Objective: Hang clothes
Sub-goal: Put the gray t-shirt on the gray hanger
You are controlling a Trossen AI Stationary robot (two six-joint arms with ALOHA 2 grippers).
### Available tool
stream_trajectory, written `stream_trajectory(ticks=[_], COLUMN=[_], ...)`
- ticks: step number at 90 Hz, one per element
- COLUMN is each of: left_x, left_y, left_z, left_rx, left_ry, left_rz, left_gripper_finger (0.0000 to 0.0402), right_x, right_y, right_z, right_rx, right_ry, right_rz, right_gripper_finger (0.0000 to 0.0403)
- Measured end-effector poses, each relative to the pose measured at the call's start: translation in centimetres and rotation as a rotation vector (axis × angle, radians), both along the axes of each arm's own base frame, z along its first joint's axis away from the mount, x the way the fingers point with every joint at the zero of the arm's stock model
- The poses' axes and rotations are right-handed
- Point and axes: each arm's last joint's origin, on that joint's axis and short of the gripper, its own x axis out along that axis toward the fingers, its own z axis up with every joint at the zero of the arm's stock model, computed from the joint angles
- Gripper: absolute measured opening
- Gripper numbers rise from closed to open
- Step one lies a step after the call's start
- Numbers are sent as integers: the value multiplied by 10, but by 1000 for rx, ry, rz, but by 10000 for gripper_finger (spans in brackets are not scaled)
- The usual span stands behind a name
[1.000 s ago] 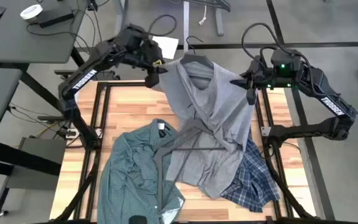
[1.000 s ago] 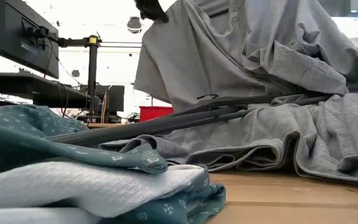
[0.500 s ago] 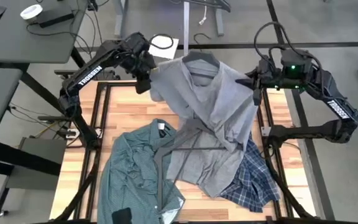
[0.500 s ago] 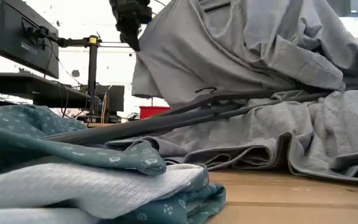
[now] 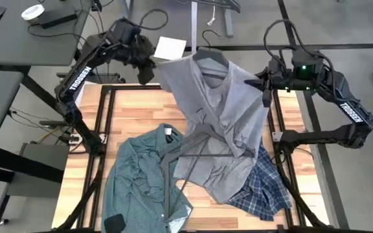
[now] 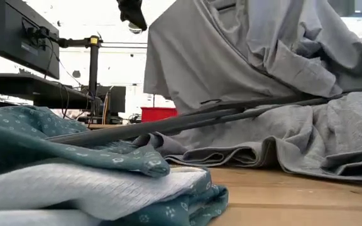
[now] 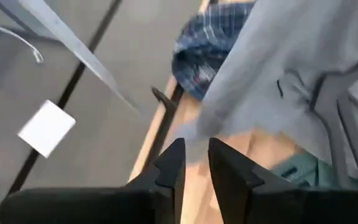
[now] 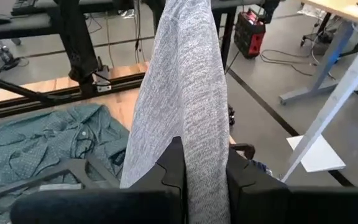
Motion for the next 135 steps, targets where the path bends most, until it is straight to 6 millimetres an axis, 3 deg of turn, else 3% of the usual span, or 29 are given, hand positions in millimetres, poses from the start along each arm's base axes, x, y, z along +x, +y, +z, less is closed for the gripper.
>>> stream_trajectory(ticks=[29,68,96,118,135], left_x=[4,3,2,32,48], left_y=[-8,-5,-6,16,14], left_z=[28,31,29,1,-5], left_rx=[73,143,46,-10,-52], left_ry=[-218,-216,-275,-217,-255], left_rz=[-154,-180,-320,-354,-440], left_gripper_finger=[128,132,131,131,130], right_x=[18,20,20,24,25], right_y=[-10,-11,-11,-7,-4], right_z=[-7,-6,-6,-2,-2], right_rx=[21,52,47,22,12], right_ry=[31,8,6,-24,-19], right_rz=[0,-16,-14,21,47], right_gripper_finger=[28,28,28,28,28])
